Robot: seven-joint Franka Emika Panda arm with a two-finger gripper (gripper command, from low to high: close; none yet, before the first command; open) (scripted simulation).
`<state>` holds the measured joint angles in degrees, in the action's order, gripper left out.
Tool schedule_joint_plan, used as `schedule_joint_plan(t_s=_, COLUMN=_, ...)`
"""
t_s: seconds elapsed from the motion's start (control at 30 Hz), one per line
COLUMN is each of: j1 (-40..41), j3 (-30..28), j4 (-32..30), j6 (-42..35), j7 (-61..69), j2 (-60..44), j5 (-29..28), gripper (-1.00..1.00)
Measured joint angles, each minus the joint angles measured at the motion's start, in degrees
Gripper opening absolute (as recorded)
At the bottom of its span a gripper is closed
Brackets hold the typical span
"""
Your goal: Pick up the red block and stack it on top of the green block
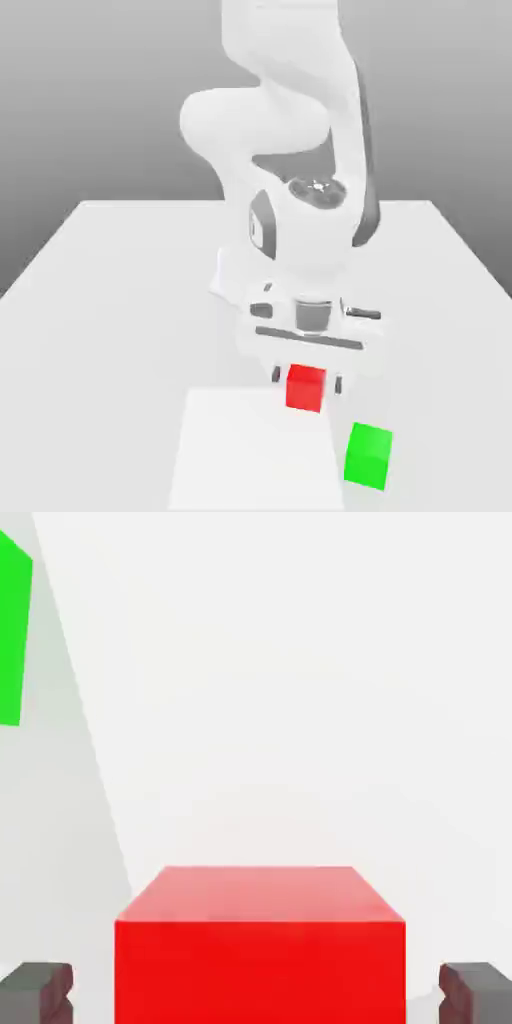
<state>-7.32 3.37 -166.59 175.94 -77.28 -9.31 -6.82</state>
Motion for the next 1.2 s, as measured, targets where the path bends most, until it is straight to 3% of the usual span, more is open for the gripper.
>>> schedule_joint_plan(t_s=0.13, j1=-0.4, j3=-0.4, j4=0.0, j6=0.3, j7=-0.2, j2=-0.4, j5=-0.3, gripper=-1.0)
schedule_joint_plan(t_s=0.4, j1=-1.0, j3=1.4, j4=-2.1, j6=-12.4, j7=5.8, j2=14.5, j5=8.1, gripper=-1.0)
schedule_joint_plan(t_s=0.63, j1=-2.2, j3=1.3, j4=7.0, j6=-19.0, j7=17.0, j2=12.1, j5=4.0, gripper=-1.0)
schedule_joint_plan(t_s=0.9, j1=-3.9, j3=3.0, j4=19.0, j6=-25.3, j7=36.1, j2=6.3, j5=5.6, gripper=-1.0)
schedule_joint_plan(t_s=1.07, j1=-4.4, j3=2.2, j4=20.7, j6=-18.0, j7=36.6, j2=-2.9, j5=3.6, gripper=-1.0)
schedule_joint_plan(t_s=1.1, j1=-4.5, j3=2.0, j4=20.8, j6=-16.8, j7=36.4, j2=-4.1, j5=3.3, gripper=1.0)
schedule_joint_plan(t_s=1.2, j1=-4.5, j3=2.0, j4=20.8, j6=-16.8, j7=36.4, j2=-4.1, j5=3.3, gripper=1.0)
